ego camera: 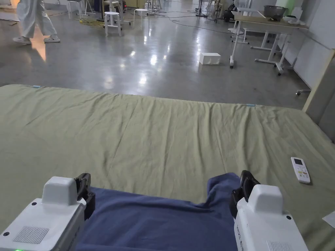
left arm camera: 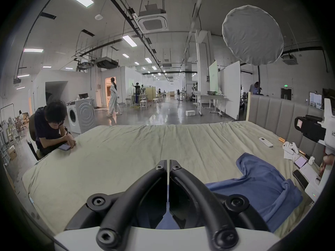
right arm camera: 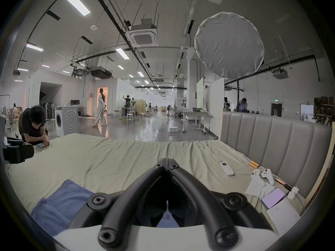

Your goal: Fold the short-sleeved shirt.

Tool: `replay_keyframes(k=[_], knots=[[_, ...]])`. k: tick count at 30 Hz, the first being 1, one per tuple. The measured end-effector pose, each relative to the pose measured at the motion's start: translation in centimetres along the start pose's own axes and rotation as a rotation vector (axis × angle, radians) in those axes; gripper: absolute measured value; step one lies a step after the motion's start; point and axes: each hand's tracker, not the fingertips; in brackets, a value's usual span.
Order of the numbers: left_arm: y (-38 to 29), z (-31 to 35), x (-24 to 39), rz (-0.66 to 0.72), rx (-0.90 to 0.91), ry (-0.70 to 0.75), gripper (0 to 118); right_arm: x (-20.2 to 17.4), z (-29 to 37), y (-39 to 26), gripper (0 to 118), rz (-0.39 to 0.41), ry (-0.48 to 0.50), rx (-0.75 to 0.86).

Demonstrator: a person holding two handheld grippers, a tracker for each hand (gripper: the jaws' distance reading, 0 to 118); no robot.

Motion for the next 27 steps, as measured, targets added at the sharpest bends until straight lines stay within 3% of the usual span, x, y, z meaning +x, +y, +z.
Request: replay_keyframes(k=[5, 13, 14, 18, 19, 27], knots=[[-2.0, -5.7, -6.8, 0.070, -0.180, 0.001, 1, 0.0, -1.1, -0.9, 0, -0.011, 0.014, -0.054], [-3.0, -15.1, -9.4, 0.138, -0.515, -0.017, 2, -0.1, -3.1, -3.7, 0, 0.017, 0.025, -0.171], [-3.1, -16.5, -9.1, 0.126, -0.548, -0.019, 5, -0.1, -3.4, -4.1, 0, 0.024, 0.018, -0.194], [-3.6, -20.9, -8.5, 0.109, -0.654, -0.035, 62, 0.4, -4.6, -5.7, 0, 0.053, 0.004, -0.261], [-3.7, -21.8, -8.3, 0.106, -0.673, -0.047, 66, 0.6, -4.8, -6.0, 0, 0.054, 0.001, -0.276], [-5.4, -27.5, -7.3, 0.058, -0.752, 0.000, 66, 2.4, -5.2, -8.1, 0, 0.073, -0.045, -0.364]])
